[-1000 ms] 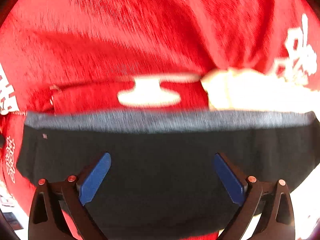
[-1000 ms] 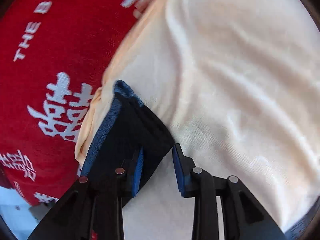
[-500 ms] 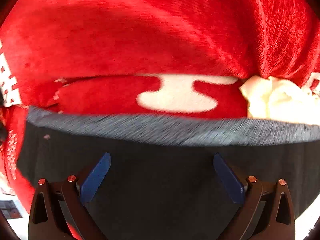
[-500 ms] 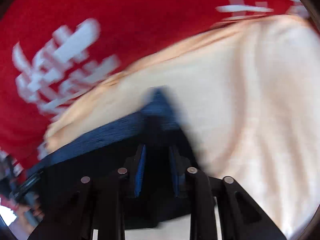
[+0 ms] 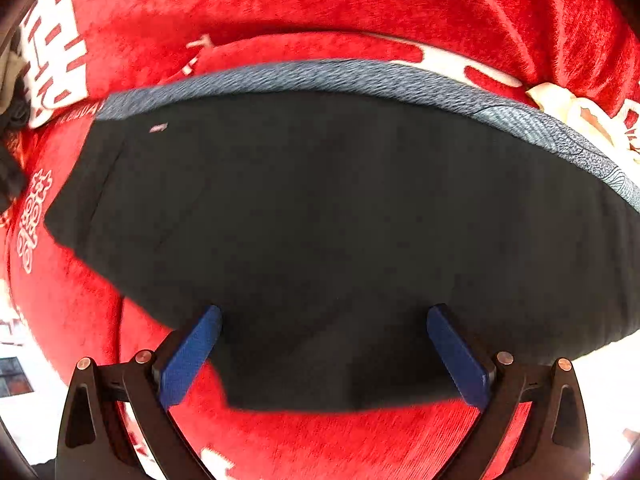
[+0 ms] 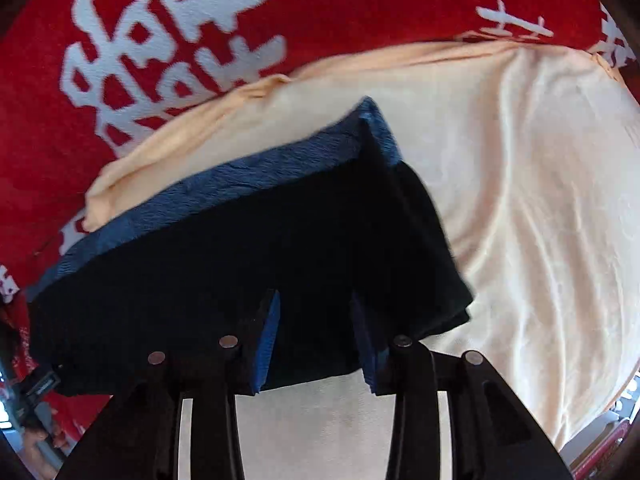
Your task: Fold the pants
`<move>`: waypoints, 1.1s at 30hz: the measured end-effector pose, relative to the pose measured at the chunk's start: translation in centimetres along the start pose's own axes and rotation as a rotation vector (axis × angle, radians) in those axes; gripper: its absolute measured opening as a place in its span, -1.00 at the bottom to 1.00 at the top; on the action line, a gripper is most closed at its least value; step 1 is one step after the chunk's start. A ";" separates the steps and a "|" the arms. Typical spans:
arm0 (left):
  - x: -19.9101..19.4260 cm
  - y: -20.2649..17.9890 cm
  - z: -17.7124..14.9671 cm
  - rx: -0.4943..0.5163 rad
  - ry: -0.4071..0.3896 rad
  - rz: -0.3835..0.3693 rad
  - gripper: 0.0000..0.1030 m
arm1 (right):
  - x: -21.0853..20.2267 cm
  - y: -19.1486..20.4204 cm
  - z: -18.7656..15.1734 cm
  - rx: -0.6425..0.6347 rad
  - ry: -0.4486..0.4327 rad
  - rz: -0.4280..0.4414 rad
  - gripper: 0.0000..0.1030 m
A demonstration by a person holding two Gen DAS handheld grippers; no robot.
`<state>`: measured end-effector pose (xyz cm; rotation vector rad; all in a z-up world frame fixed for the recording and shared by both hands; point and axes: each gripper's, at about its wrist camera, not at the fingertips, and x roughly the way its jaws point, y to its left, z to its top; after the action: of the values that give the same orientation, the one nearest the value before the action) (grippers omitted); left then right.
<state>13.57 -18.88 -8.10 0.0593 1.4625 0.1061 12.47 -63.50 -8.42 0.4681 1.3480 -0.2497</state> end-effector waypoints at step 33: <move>6.9 23.5 4.6 0.084 -0.168 0.016 1.00 | 7.5 28.8 -17.2 0.274 0.325 0.800 -0.81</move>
<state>18.05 5.36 -11.93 0.1455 1.2981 0.0514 11.56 -29.43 -13.11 1.2742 1.3352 0.3226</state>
